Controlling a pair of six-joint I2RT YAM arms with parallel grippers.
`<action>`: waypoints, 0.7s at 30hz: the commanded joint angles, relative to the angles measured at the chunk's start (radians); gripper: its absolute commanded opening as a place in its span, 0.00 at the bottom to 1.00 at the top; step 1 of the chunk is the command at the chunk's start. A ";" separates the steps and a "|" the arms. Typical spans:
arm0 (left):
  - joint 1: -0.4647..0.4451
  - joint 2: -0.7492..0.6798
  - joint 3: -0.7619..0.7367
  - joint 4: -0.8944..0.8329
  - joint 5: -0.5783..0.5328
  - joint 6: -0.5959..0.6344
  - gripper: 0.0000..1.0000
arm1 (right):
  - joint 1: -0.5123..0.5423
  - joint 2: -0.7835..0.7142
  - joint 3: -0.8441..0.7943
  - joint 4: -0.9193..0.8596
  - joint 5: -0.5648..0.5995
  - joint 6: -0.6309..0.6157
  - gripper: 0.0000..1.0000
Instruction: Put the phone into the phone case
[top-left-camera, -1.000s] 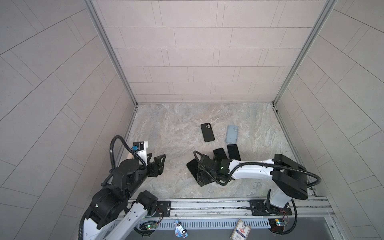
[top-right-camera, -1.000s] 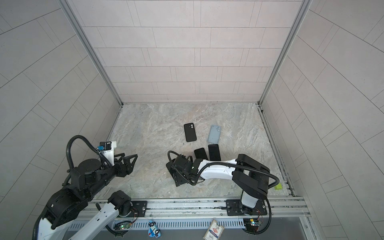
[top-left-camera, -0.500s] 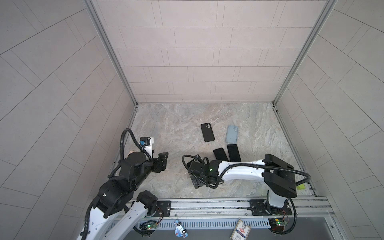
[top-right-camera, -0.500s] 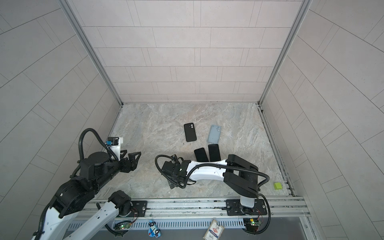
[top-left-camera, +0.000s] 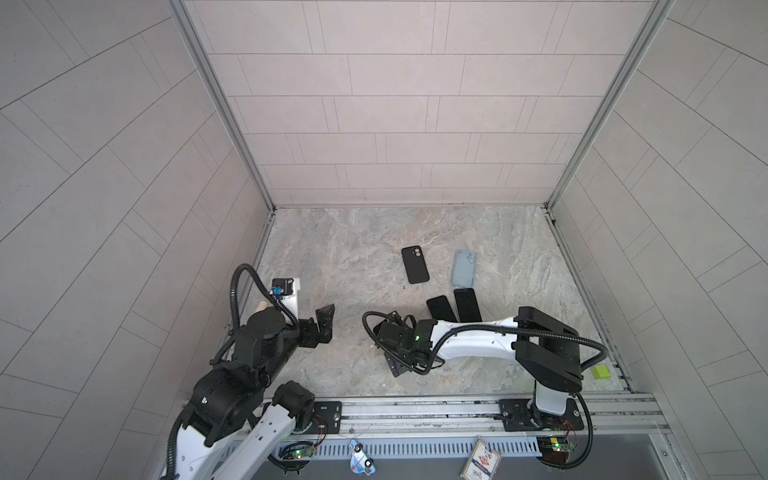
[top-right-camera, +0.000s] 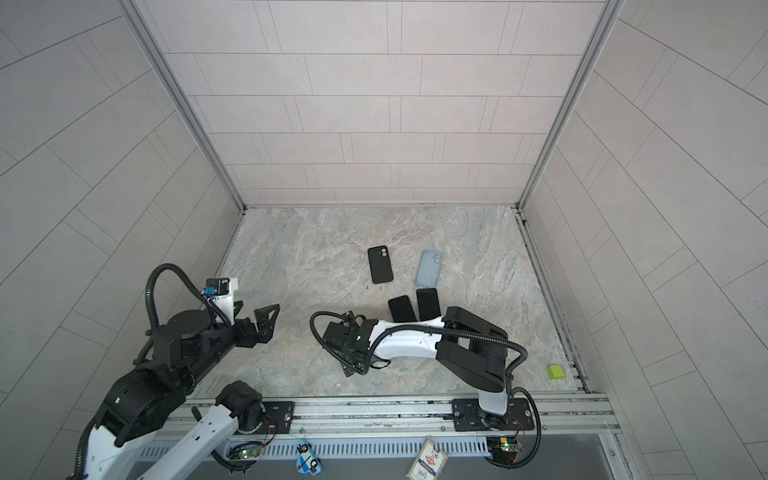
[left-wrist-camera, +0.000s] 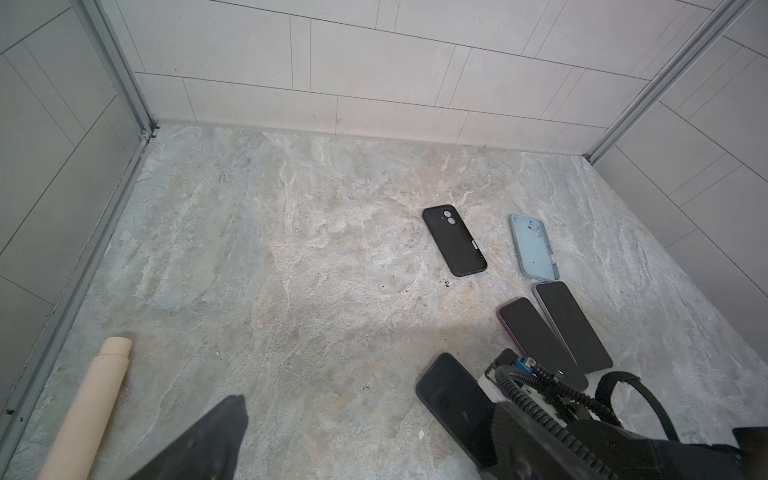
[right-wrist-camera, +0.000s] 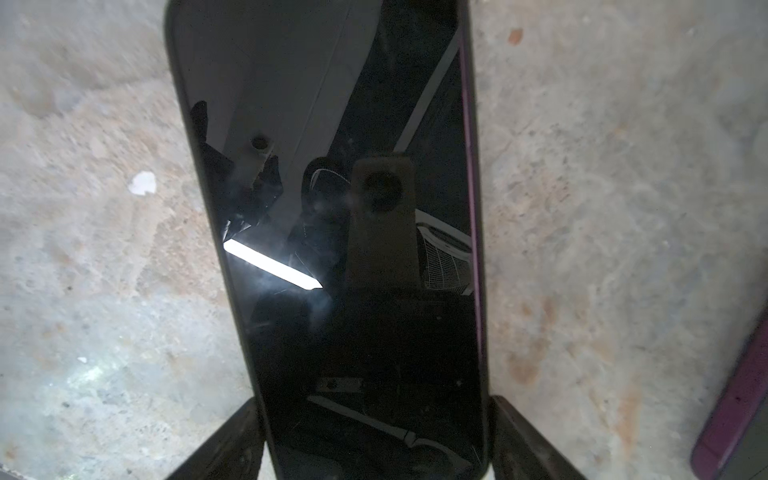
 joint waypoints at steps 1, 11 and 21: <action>0.010 -0.009 -0.008 0.013 -0.015 0.012 1.00 | 0.002 0.016 0.008 -0.015 -0.011 0.016 0.78; 0.011 -0.018 -0.010 0.012 -0.029 0.008 1.00 | -0.030 -0.025 0.091 -0.081 0.018 -0.014 0.72; 0.010 -0.034 -0.011 0.009 -0.041 0.003 1.00 | -0.180 0.052 0.270 -0.090 -0.045 -0.061 0.65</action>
